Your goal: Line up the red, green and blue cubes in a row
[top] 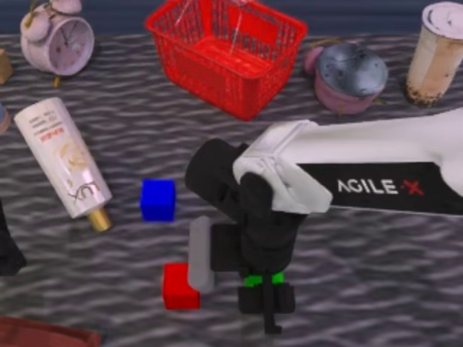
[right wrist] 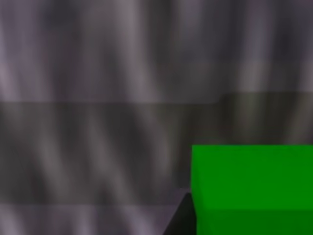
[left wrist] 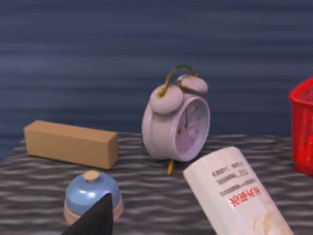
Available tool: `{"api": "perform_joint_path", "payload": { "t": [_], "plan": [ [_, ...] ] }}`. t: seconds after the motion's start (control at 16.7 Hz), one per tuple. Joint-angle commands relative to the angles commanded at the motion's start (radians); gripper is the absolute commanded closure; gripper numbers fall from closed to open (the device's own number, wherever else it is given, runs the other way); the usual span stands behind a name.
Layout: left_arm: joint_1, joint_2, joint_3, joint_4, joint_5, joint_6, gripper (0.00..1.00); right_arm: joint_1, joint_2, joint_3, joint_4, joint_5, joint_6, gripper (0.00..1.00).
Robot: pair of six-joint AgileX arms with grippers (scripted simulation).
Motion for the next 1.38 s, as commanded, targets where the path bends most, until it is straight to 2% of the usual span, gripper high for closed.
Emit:
{"api": "perform_joint_path", "payload": {
  "t": [0.3,0.36,0.96,1.38],
  "plan": [
    [0.0,0.0,0.0,0.0,0.0,0.0,0.0,0.0,0.0,0.0,0.0,0.0,0.0,0.02],
    [0.0,0.0,0.0,0.0,0.0,0.0,0.0,0.0,0.0,0.0,0.0,0.0,0.0,0.0],
    [0.0,0.0,0.0,0.0,0.0,0.0,0.0,0.002,-0.006,0.015,-0.017,0.0,-0.003,0.0],
    [0.0,0.0,0.0,0.0,0.0,0.0,0.0,0.005,-0.086,0.153,-0.241,-0.001,-0.004,0.0]
  ]
}}
